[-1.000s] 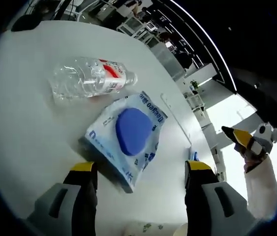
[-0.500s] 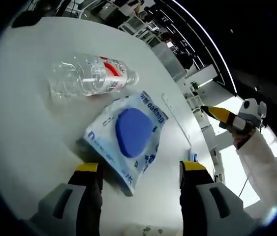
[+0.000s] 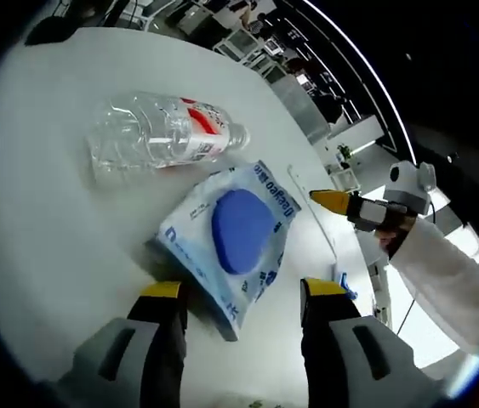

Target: Arrange the tabletop items into an orderly group along one side of the table until the central work area is clear of visible clutter.

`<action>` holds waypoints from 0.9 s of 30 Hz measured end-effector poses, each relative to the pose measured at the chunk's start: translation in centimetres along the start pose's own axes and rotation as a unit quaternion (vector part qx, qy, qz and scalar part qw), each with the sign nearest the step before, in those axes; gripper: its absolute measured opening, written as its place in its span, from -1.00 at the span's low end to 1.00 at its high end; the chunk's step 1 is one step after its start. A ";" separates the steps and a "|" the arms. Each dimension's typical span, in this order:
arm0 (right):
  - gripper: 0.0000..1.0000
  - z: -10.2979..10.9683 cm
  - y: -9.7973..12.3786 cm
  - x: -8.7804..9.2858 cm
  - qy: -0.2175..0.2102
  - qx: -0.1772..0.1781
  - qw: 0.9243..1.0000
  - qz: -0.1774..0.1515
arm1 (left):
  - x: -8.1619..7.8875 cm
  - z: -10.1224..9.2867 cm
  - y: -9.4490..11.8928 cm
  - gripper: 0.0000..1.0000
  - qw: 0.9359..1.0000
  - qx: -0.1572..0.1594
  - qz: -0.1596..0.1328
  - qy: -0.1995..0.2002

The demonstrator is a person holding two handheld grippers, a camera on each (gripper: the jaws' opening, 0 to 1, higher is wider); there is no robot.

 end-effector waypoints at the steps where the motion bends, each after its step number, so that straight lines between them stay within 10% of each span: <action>1: -0.34 0.0 -0.3 0.4 0.001 -0.001 1.000 0.008 | 0.0 0.0 0.0 -0.03 1.000 -0.003 0.001 0.002; 8: -0.30 -1.2 -1.2 1.8 0.020 0.003 0.998 0.051 | 0.0 0.4 -0.1 -0.22 1.000 -0.024 0.003 -0.012; 13: -0.50 -1.7 -1.4 1.4 -0.040 -0.002 0.999 0.011 | 0.3 0.7 -0.1 -0.42 0.999 -0.043 0.000 -0.020; 20: -0.97 -1.7 -1.6 1.4 -0.001 0.020 1.000 0.004 | 0.2 1.5 -0.1 -0.78 0.997 -0.068 0.012 -0.031; 27: -1.00 -1.1 -0.2 1.9 -0.025 0.014 0.999 -0.023 | -0.3 1.3 0.2 -0.89 0.994 -0.093 -0.006 -0.054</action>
Point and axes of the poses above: the point that each gripper's makers call its tool centre point, and the gripper's own axes: y roughly backward along the fingers, z roughly to its left, x roughly out of its underside, the point moved 8 cm from there along y, roughly backward along the fingers, and after that the axes turned 8 degrees about -y, right-handed, at the moved point
